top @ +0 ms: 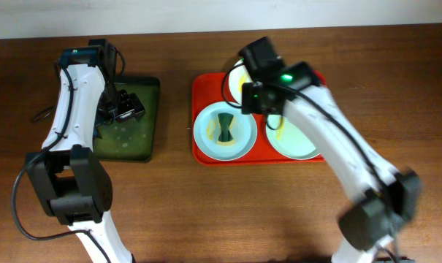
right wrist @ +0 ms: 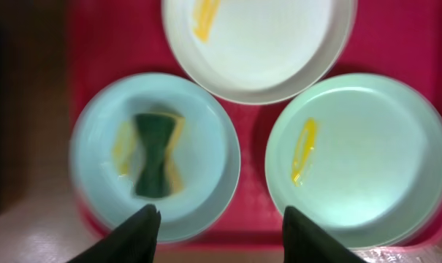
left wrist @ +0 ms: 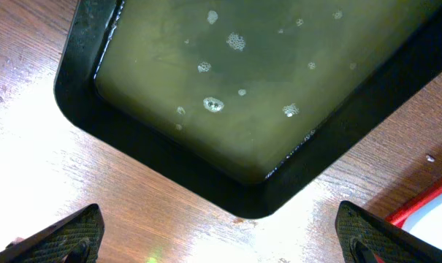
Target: Clean dirty plates on tray and stack at the side
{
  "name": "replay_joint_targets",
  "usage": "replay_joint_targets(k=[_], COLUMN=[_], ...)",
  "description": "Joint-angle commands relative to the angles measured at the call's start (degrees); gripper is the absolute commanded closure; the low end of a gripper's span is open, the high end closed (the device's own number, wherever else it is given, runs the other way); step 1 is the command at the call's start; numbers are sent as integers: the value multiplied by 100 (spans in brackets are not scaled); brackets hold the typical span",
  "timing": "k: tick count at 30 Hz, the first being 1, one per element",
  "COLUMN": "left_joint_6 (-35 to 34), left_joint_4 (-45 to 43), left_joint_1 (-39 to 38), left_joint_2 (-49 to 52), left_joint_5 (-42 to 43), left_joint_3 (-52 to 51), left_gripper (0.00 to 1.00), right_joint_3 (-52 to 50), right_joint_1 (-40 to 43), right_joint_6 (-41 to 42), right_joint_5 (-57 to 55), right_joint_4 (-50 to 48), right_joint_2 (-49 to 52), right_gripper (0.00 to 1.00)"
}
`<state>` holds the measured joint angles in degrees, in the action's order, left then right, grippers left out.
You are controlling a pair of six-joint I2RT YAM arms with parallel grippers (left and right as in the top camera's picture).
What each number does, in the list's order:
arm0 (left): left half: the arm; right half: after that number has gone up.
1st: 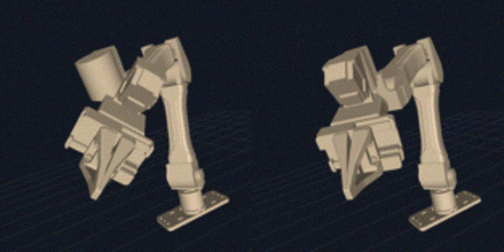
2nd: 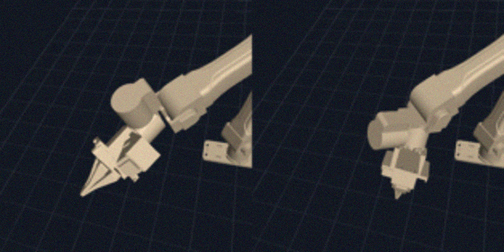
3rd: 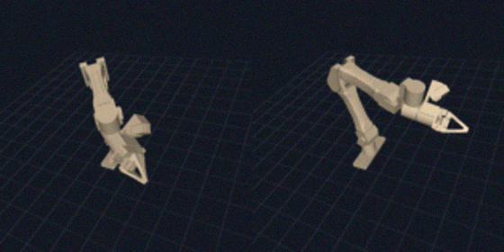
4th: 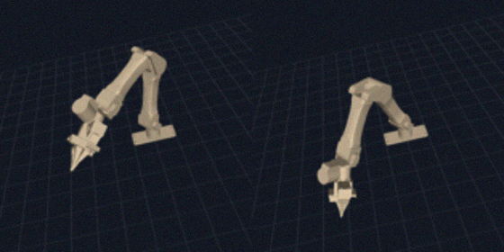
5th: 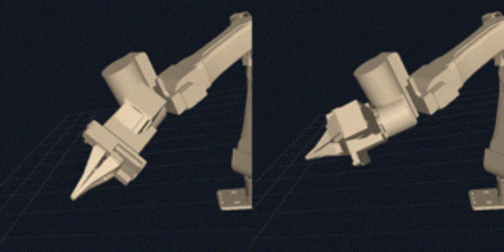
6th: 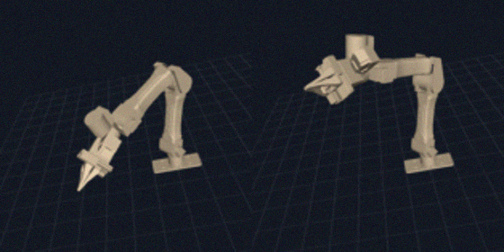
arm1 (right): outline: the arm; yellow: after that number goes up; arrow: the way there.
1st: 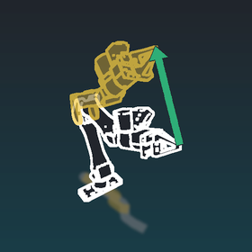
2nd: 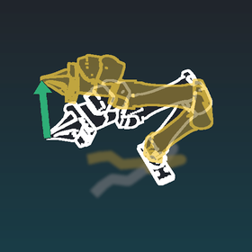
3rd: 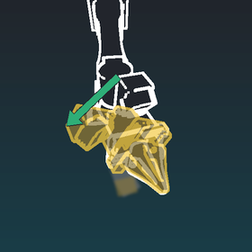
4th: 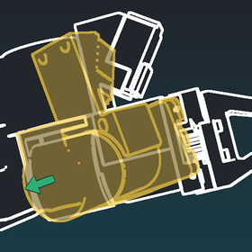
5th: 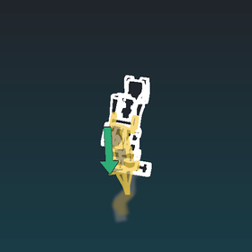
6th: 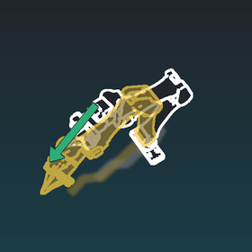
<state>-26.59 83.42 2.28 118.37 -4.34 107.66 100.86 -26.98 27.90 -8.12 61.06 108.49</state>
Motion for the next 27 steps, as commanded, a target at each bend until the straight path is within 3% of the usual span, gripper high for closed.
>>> replay_joint_targets(k=[1,7,13,23,27], left_joint_6=[55,57,55,57,153], left_joint_4=[-72,-411,-688,-654,-688], left_joint_1=[11,-74,-240,-337,-341], left_joint_2=[-133,-133,-133,-133,-133], left_joint_5=[61,94,181,181,391], left_joint_3=[-50,-485,-564,-564,-564], left_gripper=[1,1,1,1,1], right_joint_3=[57,-133,-393,-1375,-1530], right_joint_1=[15,334,1207,1093,1093], right_joint_6=[-203,-999,-2474,-2446,-2310], right_joint_5=[-264,225,2949,2393,2387], right_joint_4=[-411,-765,-1012,-1766,-1829], right_joint_2=[656,1062,1115,1117,1117], right_gripper=[45,48,48,48,53])
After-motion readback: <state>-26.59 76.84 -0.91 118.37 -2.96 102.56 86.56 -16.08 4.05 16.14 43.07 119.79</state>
